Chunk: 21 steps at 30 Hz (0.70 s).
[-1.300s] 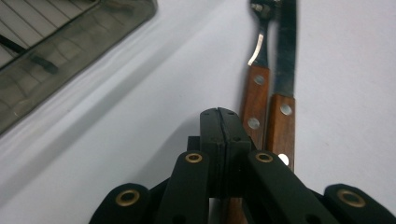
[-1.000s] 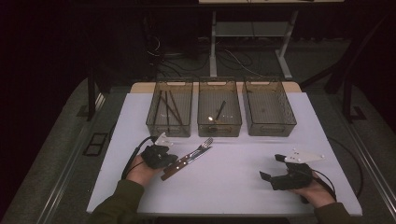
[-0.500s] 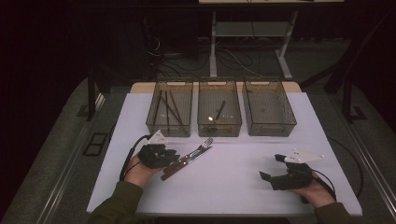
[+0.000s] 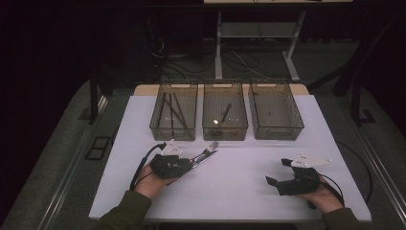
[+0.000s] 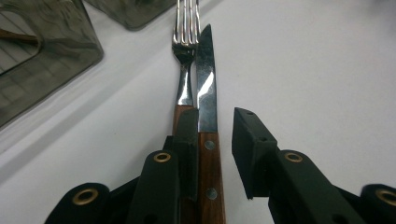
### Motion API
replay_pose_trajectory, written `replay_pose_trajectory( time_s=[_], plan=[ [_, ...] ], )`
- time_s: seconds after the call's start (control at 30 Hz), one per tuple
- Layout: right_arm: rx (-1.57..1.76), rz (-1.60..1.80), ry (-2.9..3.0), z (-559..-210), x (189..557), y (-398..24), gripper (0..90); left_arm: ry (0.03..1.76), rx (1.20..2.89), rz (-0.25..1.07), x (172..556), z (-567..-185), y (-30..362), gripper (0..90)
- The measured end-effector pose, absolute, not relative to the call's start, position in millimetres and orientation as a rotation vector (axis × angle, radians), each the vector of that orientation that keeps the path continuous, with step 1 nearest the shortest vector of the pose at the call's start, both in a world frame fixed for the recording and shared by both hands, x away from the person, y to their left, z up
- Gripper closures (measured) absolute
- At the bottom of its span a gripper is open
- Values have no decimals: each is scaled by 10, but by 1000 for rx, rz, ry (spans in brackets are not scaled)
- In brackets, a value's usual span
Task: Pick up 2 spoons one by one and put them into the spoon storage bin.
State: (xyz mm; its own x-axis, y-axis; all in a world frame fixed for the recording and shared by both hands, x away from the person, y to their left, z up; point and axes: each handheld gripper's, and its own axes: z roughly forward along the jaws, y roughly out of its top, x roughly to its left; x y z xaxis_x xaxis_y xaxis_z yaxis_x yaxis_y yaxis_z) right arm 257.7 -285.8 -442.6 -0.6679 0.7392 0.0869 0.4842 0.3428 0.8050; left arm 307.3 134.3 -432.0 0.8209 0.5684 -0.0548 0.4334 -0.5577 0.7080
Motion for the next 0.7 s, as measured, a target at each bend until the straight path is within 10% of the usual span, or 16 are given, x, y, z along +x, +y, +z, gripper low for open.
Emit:
replay_pose_trajectory(
  time_s=[0.7],
  plan=[
    [1089,1237,2319,-4424,2575,-2855,88,697,2326,244,3070,-4423,1242,711]
  ],
)
